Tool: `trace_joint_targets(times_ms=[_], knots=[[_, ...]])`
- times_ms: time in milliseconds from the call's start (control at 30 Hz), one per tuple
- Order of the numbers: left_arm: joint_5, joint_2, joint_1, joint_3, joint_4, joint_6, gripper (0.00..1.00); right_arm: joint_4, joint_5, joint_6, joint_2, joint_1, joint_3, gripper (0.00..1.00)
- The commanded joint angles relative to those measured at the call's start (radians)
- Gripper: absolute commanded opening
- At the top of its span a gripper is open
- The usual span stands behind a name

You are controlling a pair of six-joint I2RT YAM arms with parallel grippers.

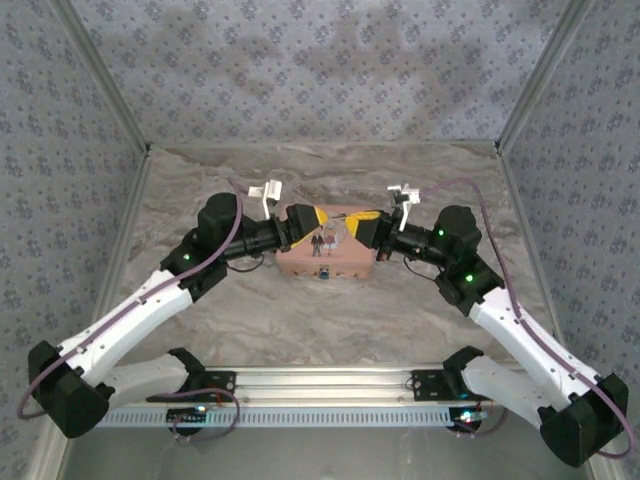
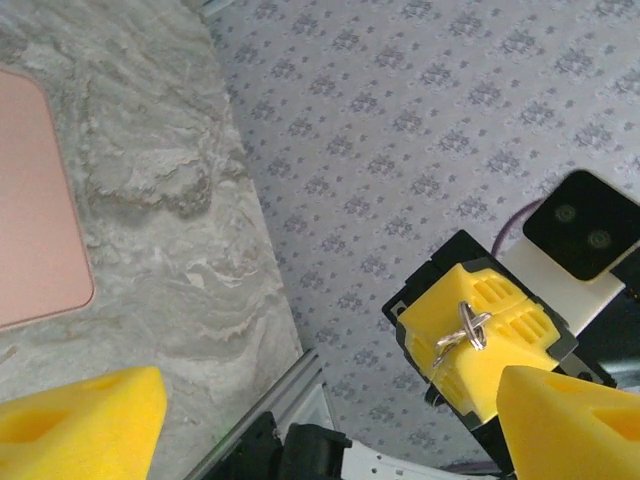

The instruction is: Unlock the padlock with the key

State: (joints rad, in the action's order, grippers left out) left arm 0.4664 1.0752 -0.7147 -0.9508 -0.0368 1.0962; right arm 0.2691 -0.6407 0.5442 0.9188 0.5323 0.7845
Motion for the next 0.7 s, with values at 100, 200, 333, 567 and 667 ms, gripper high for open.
trace_joint_targets(times_ms=[100, 200, 333, 567, 667], knots=[[-0.005, -0.020, -0.056, 0.021, -0.279, -0.075, 0.88, 0.174, 0.033, 0.165, -0.033, 0.026, -0.041, 0.00], [0.000, -0.019, -0.068, 0.045, -0.376, -0.078, 0.85, 0.196, 0.041, 0.200, -0.042, 0.037, -0.050, 0.00], [0.023, 0.002, -0.076, 0.030, -0.403, -0.079, 0.75, 0.232, 0.063, 0.242, -0.049, 0.048, -0.069, 0.00], [0.026, 0.021, -0.094, 0.000, -0.386, -0.099, 0.67, 0.271, 0.070, 0.288, -0.043, 0.055, -0.091, 0.00], [0.028, 0.024, -0.103, -0.009, -0.378, -0.111, 0.66, 0.294, 0.067, 0.309, -0.040, 0.057, -0.097, 0.00]])
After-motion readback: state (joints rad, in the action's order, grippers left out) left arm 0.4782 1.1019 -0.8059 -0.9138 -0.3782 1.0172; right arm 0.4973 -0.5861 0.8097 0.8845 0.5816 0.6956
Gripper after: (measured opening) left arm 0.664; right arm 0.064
